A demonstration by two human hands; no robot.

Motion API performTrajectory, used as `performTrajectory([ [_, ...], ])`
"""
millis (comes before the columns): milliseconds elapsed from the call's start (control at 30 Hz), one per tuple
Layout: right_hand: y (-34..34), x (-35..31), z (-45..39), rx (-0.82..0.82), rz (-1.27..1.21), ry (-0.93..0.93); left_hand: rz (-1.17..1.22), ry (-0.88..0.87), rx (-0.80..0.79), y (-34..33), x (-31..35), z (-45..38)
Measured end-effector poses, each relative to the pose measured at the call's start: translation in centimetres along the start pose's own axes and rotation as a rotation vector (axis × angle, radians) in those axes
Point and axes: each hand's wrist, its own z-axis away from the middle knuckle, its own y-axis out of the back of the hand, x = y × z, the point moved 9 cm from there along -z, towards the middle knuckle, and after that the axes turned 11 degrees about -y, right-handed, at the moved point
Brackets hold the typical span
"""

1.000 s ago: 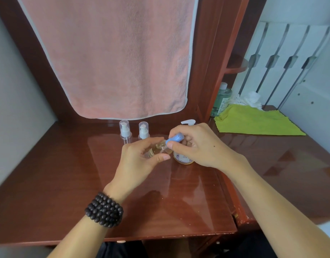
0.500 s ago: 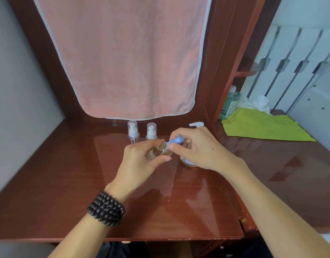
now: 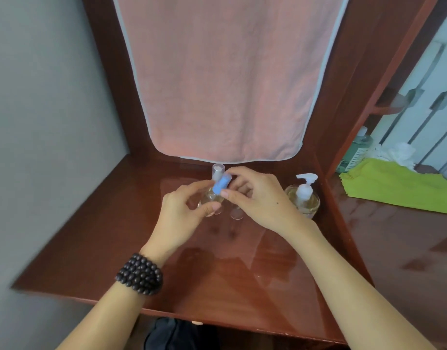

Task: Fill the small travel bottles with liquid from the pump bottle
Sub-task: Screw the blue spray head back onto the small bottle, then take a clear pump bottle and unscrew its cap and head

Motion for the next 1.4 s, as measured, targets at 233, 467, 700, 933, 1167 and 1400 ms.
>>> performTrajectory([
  [233, -3.2, 0.5, -0.7, 0.087, -0.056, -0.079, 0.056, 0.153, 0.149, 5.0, -6.2, 0.6],
  [467, -2.8, 1.5, -1.1, 0.135, 0.036, -0.104, -0.085, 0.217, 0.13, 5.6, -9.8, -0.8],
  [700, -3.7, 1.9, -1.3, 0.122, 0.001, -0.125, -0.085, 0.254, 0.079, 3.9, -11.3, -1.1],
  [933, -3.2, 1.7, -1.2, 0.165, 0.017, -0.084, -0.078, 0.256, 0.042, 3.7, -11.6, -1.0],
  [1167, 0.8, 0.6, -1.2, 0.467, 0.344, 0.102, -0.085, 0.184, 0.223, 6.0, -8.4, -1.7],
  [1400, 0.5, 3.5, -2.0, 0.339, 0.358, -0.046, -0.078, -0.075, 0.34, 5.9, -1.0, -3.1],
])
